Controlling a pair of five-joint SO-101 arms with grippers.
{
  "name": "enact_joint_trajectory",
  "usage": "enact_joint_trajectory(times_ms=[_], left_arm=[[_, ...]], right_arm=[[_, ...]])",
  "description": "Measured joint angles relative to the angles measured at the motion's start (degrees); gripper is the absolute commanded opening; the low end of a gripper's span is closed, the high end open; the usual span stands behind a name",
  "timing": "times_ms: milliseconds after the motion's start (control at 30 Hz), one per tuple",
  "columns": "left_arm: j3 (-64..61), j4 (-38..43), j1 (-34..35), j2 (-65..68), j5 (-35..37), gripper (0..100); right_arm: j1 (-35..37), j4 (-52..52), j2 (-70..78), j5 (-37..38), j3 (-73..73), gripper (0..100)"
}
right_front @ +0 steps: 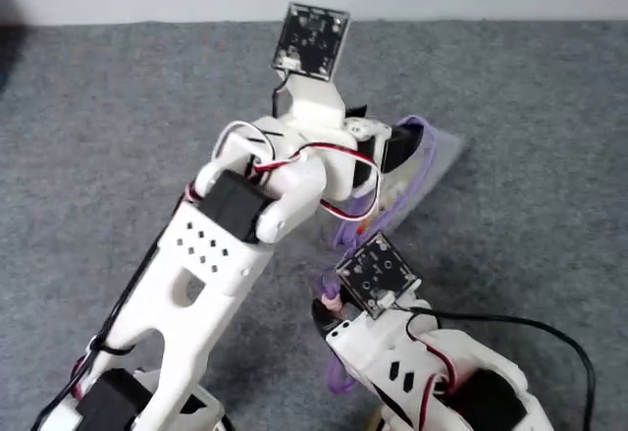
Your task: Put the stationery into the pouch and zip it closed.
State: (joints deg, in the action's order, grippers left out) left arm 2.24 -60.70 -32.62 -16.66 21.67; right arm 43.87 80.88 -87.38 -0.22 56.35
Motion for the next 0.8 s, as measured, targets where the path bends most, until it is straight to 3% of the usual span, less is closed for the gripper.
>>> enact_joint_trajectory(times_ms=[200, 333, 800], left_arm=[[10.73, -3.52, 0.0, 0.0, 0.09, 25], [13.27, -6.59, 0.09, 0.0, -0.35, 25], [7.3, -15.91, -1.76, -0.18, -5.89, 25]], right_arm=[[-6.95, -7.65, -0.97, 0.0, 3.25, 0.8], [-7.65, -15.47, -0.97, 0.0, 6.86, 0.7], [-7.65, -41.76, 0.18, 3.87, 16.44, 0.7]])
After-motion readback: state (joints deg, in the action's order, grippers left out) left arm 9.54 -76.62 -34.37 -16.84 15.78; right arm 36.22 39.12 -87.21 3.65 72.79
